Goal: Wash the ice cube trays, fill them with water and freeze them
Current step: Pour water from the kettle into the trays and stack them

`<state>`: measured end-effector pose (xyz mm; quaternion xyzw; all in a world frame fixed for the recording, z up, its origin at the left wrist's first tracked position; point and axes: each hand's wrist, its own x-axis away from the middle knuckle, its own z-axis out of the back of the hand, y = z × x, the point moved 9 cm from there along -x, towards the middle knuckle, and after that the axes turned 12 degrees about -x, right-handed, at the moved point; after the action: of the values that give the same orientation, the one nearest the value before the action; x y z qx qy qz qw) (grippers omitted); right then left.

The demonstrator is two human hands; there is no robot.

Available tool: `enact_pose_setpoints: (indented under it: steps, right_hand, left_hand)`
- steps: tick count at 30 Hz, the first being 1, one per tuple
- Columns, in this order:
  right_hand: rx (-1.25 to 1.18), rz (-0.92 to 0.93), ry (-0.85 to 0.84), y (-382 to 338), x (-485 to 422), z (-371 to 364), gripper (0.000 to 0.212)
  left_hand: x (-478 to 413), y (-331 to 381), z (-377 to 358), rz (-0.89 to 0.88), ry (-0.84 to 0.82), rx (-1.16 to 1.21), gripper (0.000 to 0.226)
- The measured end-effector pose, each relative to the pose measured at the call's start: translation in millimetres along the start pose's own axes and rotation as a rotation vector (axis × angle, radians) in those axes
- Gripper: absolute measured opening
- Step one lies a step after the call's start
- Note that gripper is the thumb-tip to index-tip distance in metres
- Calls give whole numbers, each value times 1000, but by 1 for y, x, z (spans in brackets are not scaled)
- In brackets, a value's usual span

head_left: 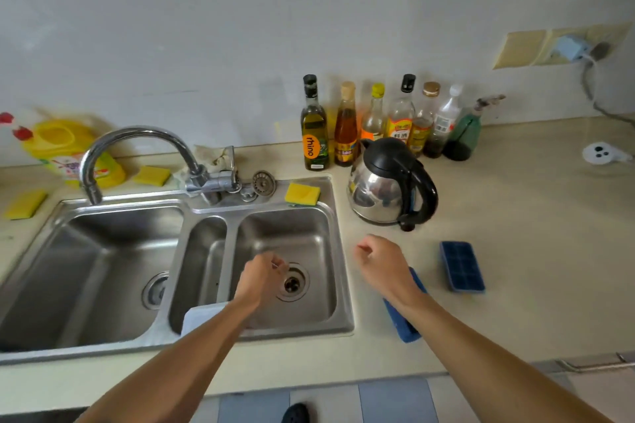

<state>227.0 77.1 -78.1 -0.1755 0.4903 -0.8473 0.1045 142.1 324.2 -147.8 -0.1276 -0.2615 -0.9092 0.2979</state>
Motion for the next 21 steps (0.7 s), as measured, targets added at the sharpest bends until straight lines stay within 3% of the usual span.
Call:
enact_pose_setpoints:
  steps: [4,11,16,21]
  right_hand:
    - [40,-30,-224,-14,1,-101,17]
    - [139,-108,-437,-10,7,-230,12]
    - [175,-131,-425,-7,2,-246,10]
    - [168,-133,-277,-8,-1,-187,14]
  left_hand:
    - [2,-77,29,107,18,-8,14]
    - [9,-192,52,209,-30,-97,17]
    - [1,-208,49,189,-32,-46,20]
    - [-11,-154,29,65,-91,38,16]
